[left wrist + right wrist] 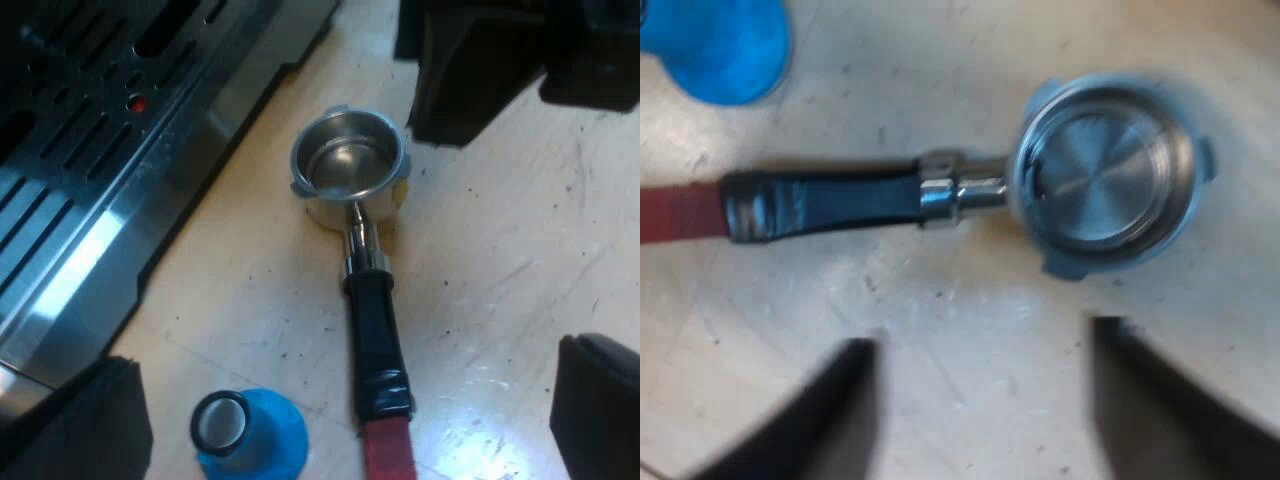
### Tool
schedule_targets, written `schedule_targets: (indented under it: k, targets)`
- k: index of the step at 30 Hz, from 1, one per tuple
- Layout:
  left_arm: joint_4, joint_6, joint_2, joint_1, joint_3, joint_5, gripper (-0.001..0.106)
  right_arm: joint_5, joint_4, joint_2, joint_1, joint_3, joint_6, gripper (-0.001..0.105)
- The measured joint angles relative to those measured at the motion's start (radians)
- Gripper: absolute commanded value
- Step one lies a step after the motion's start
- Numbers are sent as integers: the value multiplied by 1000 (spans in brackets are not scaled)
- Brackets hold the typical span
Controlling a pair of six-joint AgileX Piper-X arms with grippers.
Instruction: Put the handle in the coffee machine
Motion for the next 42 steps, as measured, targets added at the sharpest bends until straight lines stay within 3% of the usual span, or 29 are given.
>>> schedule_targets:
  k: [1, 2, 10, 16, 26, 34, 42]
  targets:
    - [-1, -8, 9, 0, 0, 0, 83, 0, -6, 0, -17, 0, -15, 80]
    - [-4, -16, 26, 0, 0, 0, 83, 0, -7, 0, -20, 0, -16, 81]
    - [-52, -25, 124, 0, 0, 15, 83, 3, -60, 17, -110, 0, -101, 80]
    - [-57, -27, 144, 0, 0, 18, 83, 2, -97, 115, -114, 0, -181, 80]
    - [-49, -27, 144, 0, 0, 18, 83, -20, -133, 217, -142, 0, -222, 80]
    - [-49, -27, 144, 0, 0, 18, 83, -99, -148, 252, -168, 0, -231, 80]
    - [-49, -27, 144, 0, 0, 18, 83, -132, -155, 290, -168, 0, -245, 75]
